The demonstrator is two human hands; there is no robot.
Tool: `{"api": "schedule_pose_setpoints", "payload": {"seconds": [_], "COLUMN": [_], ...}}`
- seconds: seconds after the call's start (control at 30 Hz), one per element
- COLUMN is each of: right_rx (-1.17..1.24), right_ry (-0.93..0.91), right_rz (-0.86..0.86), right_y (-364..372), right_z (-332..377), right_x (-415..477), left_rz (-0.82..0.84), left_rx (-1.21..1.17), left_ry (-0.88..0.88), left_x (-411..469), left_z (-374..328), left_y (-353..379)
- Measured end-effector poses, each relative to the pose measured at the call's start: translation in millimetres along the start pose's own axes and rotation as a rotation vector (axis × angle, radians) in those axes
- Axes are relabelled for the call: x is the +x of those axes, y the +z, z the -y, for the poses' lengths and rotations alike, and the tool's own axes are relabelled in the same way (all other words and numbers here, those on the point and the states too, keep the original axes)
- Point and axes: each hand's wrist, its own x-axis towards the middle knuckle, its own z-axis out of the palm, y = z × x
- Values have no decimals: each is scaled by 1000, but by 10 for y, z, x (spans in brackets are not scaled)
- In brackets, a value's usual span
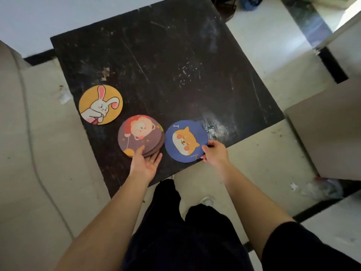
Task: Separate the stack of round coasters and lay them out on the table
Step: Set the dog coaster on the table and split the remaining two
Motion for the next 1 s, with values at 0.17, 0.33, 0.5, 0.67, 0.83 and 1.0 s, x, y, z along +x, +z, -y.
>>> {"api": "schedule_pose_setpoints", "payload": {"seconds": [0.17,0.33,0.5,0.67,0.83,1.0], "right_rx": [-286,-246,-275,-250,108,351], "right_ry": [-197,-114,-88,-78,-76,-100], "right_rz": [-40,-61,-64,-63,-18,42], "right_y": [-30,7,20,8,39,-25], "right_z": [50,32,-52,-3,285,754], "right_x": [78,134,93,-19,-116,-107], "left_rz": [32,20,-74,-244,-57,342], "left_rx": [227,283,364,363,483,728], "left_ry": [6,0,112,256,366,342], "left_x": [72,48,-3,-107,-267,-390], "left_z": [94,70,59,-43,-240,-447], "left_y": [71,90,128,230,267,523]}}
